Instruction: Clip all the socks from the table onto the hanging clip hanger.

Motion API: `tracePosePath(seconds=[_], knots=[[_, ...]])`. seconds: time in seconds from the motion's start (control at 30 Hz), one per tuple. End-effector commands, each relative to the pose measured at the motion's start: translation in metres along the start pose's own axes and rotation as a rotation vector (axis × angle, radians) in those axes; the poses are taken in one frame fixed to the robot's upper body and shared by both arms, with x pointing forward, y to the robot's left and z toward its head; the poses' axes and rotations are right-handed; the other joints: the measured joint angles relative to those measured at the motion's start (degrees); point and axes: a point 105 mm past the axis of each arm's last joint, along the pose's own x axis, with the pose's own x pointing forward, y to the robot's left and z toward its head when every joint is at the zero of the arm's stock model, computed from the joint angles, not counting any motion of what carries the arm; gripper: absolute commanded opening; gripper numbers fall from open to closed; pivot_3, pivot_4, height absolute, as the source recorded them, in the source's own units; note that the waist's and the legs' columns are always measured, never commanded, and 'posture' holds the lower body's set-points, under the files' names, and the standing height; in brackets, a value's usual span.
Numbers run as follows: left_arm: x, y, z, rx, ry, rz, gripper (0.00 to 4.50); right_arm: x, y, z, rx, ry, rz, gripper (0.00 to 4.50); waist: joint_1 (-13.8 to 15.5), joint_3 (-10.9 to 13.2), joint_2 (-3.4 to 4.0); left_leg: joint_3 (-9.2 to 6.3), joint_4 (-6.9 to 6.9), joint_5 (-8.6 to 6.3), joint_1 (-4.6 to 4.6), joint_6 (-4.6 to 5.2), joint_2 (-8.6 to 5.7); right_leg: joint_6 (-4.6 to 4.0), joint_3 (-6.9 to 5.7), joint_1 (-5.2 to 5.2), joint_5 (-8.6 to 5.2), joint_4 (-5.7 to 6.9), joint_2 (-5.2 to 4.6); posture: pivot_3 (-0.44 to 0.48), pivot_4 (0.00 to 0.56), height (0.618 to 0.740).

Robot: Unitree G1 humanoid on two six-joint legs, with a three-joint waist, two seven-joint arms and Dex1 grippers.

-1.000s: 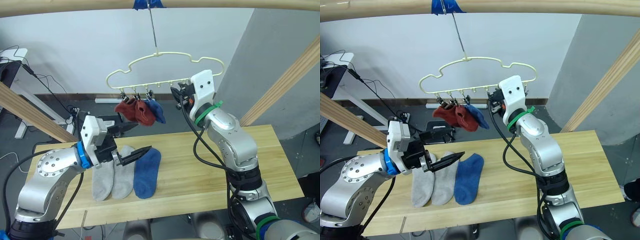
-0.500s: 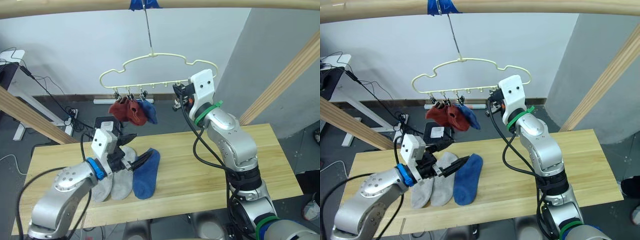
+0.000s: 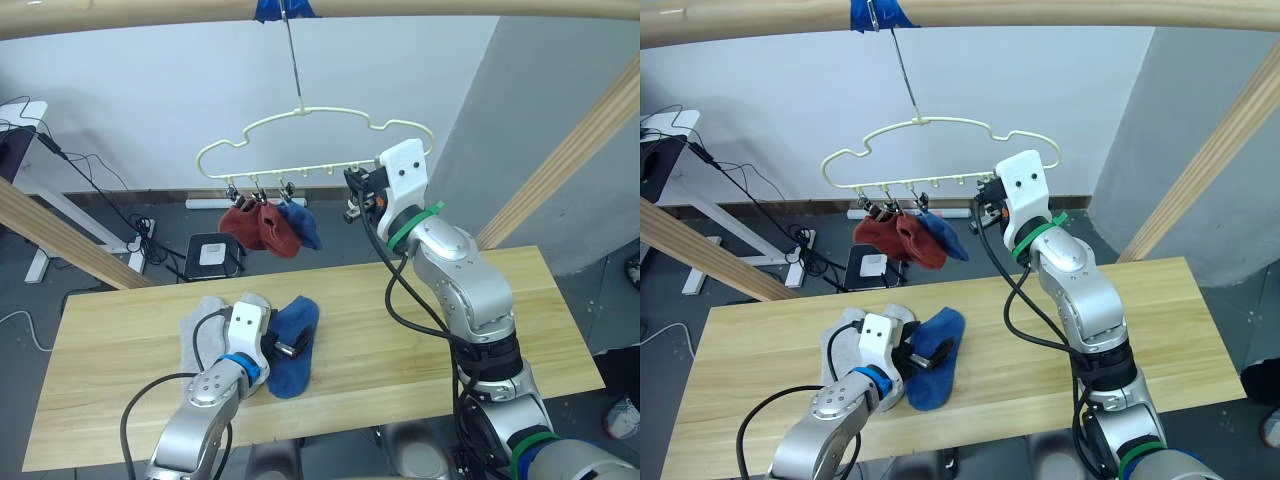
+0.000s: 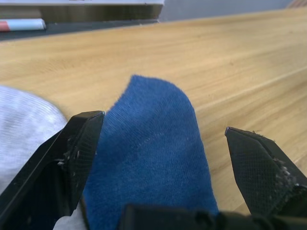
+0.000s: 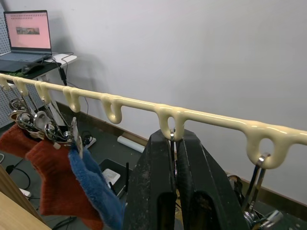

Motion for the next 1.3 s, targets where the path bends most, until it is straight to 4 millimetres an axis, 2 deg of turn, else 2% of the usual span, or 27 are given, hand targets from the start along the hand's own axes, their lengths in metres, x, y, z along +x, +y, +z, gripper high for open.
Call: tracePosePath(seconds=[0.03, 0.2, 0.33, 0.43, 0.6, 0.77, 0.8, 0.83, 0.97, 1.1, 1.23, 1.3], knots=[[0.004, -0.007, -0.007, 0.022, 0.013, -0.023, 4.50, -0.002, 0.006, 0.017, -0.017, -0.058, 0.024, 0.02, -0.03, 0.00, 0.00, 0.00, 0.00, 0.00, 0.00, 0.00, 0.01, 0.00, 0.00, 0.00, 0.00, 0.00, 0.00, -0.215, 0.310, 0.737], [0.007, -0.007, -0.013, 0.046, 0.039, -0.012, 4.50, -0.003, 0.009, 0.017, -0.011, -0.057, 0.034, 0.02, -0.06, 0.00, 0.01, -0.02, 0.00, 0.00, -0.01, 0.00, 0.01, 0.00, 0.00, 0.00, 0.00, 0.00, -0.02, -0.220, 0.311, 0.737], [0.007, -0.005, -0.017, 0.076, 0.052, 0.009, 3.61, -0.003, 0.014, 0.020, 0.000, -0.073, 0.061, 0.00, -0.16, 0.00, 0.01, -0.02, 0.00, 0.00, 0.01, 0.00, 0.01, 0.00, 0.00, 0.00, 0.00, 0.01, -0.01, -0.225, 0.313, 0.737], [0.006, -0.008, -0.017, 0.095, 0.050, -0.012, 2.75, -0.003, 0.015, 0.027, 0.008, -0.104, 0.075, 0.00, -0.18, 0.01, 0.02, -0.02, -0.01, 0.00, 0.01, 0.00, 0.01, 0.00, 0.00, 0.00, 0.00, 0.01, -0.01, -0.226, 0.315, 0.737], [0.006, -0.010, -0.012, 0.102, 0.018, -0.019, 1.73, -0.003, 0.017, 0.027, 0.006, -0.105, 0.082, 0.00, -0.22, 0.05, 0.03, -0.02, -0.02, 0.00, 0.00, 0.00, 0.02, 0.01, 0.01, 0.00, 0.00, -0.01, -0.02, -0.225, 0.316, 0.737], [0.006, -0.013, 0.015, 0.158, -0.135, -0.042, 0.47, -0.003, 0.016, 0.026, 0.006, -0.098, 0.081, 0.00, -0.22, 0.13, 0.03, -0.02, -0.03, 0.00, -0.01, 0.00, 0.05, 0.01, 0.00, -0.01, 0.00, -0.01, -0.02, -0.225, 0.317, 0.737], [0.005, -0.016, 0.028, 0.169, -0.207, -0.055, 0.15, -0.003, 0.016, 0.026, 0.004, -0.097, 0.081, 0.00, -0.22, 0.14, 0.04, -0.01, -0.03, 0.00, -0.01, 0.00, 0.05, 0.01, 0.01, -0.01, 0.00, -0.02, -0.02, -0.227, 0.319, 0.737], [0.004, -0.017, 0.038, 0.178, -0.259, -0.064, 0.04, -0.003, 0.016, 0.026, 0.003, -0.097, 0.080, 0.00, -0.21, 0.20, 0.02, -0.01, -0.03, 0.00, -0.01, 0.00, 0.05, 0.01, 0.01, -0.01, 0.00, -0.02, -0.02, -0.228, 0.320, 0.737], [0.003, -0.023, 0.081, 0.223, -0.467, -0.089, 0.04, -0.003, 0.015, 0.026, 0.000, -0.094, 0.075, 0.00, -0.15, 0.43, -0.02, -0.01, -0.02, 0.00, -0.02, 0.00, 0.05, 0.01, 0.01, 0.00, 0.00, -0.03, -0.05, -0.230, 0.320, 0.737], [0.004, -0.027, 0.103, 0.280, -0.564, -0.097, 0.04, -0.003, 0.014, 0.026, -0.001, -0.095, 0.072, 0.00, -0.19, 0.45, -0.02, 0.04, -0.03, 0.00, -0.03, 0.00, 0.01, 0.01, 0.01, 0.00, 0.00, -0.06, -0.03, -0.230, 0.319, 0.737], [0.009, -0.034, 0.137, 0.366, -0.696, -0.059, 0.04, -0.003, 0.012, 0.029, 0.004, -0.101, 0.066, 0.00, -0.22, 0.53, -0.06, 0.06, -0.02, 0.00, -0.06, 0.00, -0.02, 0.01, -0.03, -0.01, 0.00, -0.07, -0.02, -0.233, 0.317, 0.737], [0.011, -0.036, 0.146, 0.385, -0.733, -0.045, 0.04, -0.002, 0.011, 0.030, 0.005, -0.103, 0.065, 0.00, -0.20, 0.54, -0.08, 0.09, -0.01, 0.00, -0.07, 0.00, -0.04, 0.02, -0.03, 0.00, 0.00, -0.07, -0.02, -0.238, 0.316, 0.737]])
